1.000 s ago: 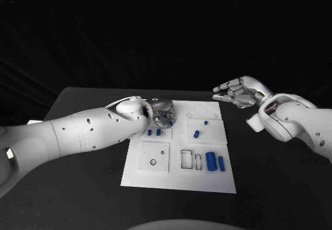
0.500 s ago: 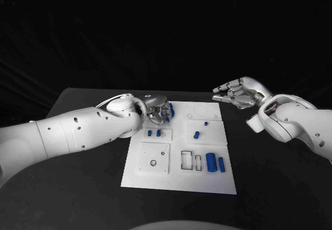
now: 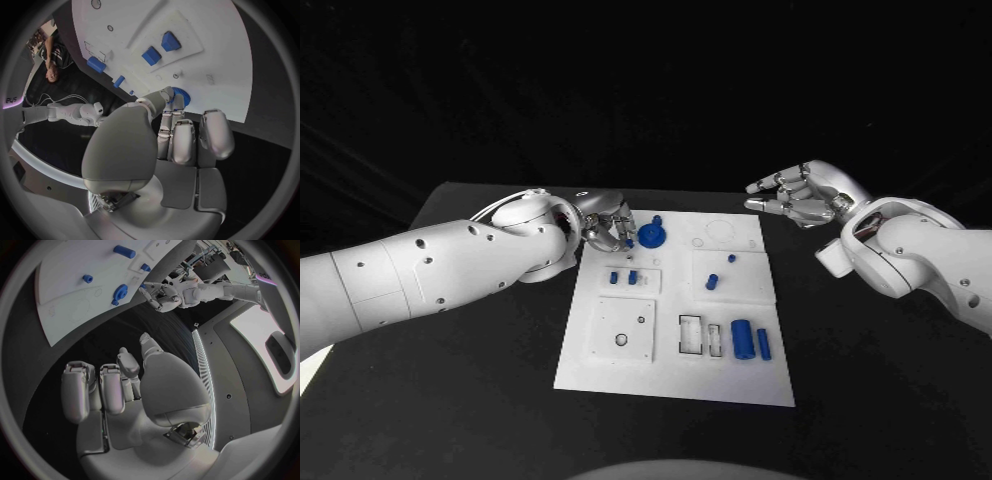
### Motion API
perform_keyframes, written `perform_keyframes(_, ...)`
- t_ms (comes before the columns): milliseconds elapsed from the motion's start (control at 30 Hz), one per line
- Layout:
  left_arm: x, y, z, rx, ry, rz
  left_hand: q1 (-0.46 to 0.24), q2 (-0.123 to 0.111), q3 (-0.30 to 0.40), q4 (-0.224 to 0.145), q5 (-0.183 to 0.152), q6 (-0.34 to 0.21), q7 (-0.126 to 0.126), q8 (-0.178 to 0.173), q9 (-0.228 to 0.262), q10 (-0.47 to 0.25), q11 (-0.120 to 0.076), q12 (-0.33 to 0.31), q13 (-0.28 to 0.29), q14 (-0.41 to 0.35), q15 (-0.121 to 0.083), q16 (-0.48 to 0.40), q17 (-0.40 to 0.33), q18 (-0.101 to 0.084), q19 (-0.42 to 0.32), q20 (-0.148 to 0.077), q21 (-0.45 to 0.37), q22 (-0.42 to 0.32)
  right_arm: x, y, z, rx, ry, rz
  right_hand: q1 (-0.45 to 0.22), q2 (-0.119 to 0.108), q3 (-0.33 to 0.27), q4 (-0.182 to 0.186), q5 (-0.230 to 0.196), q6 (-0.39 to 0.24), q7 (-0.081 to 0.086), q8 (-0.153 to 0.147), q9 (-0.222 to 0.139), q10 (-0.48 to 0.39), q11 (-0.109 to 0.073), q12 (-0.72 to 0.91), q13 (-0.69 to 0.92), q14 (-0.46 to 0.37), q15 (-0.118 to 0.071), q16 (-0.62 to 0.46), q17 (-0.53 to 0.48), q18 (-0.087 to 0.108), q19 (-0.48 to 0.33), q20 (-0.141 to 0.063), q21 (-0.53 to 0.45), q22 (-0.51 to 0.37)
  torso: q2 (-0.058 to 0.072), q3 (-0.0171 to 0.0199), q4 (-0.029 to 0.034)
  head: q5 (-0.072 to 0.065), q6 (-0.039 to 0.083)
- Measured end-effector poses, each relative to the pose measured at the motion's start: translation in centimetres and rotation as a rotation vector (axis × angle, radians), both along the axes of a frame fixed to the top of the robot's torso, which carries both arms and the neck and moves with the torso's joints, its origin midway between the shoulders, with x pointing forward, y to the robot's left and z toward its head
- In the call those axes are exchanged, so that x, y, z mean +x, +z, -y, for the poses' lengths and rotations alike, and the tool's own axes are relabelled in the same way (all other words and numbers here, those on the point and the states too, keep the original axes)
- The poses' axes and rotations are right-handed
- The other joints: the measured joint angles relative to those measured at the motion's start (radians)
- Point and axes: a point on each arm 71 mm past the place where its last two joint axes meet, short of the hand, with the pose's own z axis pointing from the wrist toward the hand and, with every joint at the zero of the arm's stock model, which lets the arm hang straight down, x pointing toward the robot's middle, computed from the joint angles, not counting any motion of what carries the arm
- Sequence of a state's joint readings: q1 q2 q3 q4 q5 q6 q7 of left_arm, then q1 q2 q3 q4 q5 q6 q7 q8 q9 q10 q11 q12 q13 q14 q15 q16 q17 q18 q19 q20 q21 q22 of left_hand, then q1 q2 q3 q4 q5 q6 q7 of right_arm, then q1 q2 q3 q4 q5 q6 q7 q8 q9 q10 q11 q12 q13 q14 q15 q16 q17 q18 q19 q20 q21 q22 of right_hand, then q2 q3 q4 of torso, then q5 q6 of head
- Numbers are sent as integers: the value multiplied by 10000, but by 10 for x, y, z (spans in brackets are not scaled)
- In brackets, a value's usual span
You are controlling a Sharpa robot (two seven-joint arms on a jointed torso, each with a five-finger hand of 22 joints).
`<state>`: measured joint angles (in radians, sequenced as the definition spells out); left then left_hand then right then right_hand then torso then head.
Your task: Assemble the parts on the task board
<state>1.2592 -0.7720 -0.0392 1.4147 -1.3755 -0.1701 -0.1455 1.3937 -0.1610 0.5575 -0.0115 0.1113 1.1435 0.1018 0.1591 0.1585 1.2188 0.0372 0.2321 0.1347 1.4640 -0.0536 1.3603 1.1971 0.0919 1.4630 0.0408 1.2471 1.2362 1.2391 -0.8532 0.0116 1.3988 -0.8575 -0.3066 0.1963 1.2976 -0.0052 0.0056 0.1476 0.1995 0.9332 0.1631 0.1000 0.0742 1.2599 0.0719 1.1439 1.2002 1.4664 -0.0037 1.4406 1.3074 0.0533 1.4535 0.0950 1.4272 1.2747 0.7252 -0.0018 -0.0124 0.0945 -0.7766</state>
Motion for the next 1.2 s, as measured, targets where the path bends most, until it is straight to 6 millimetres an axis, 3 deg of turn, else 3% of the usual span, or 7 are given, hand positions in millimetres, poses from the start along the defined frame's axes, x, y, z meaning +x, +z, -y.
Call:
perform_keyframes(300,0,-4,-7,-55,175,-281,-12,-11,0,0,-1,-2,-1,-15,4,34,-34,0,-4,0,0,0,-24,3,0,0,-1,0,0,0,0,2,4,1,0,0,0,0,0,0,0,0,0,0,0,0,-1,0,0,0,0,0,0,0,0,0,2,-6,-14,56,-8)
perform_keyframes(367,1,-6,-7,-60,192,-329,-12,-11,0,0,-1,-2,-2,-15,4,35,-35,-39,-4,0,0,0,-24,-106,0,0,40,15,0,0,-1,4,10,1,0,0,0,0,0,0,0,0,0,0,0,0,-1,0,0,0,-1,0,0,0,0,0,7,-9,-20,65,-8)
perform_keyframes(1200,2,-16,-2,107,125,-851,-153,-51,-29,-28,-1,-6,-4,-68,-21,37,-37,-138,-3,0,-1,0,-48,-106,35,35,39,29,0,0,-2,11,38,-1,0,0,1,-1,0,0,0,0,0,0,0,0,-3,0,0,0,5,-1,0,0,0,0,7,7,-30,80,-78)
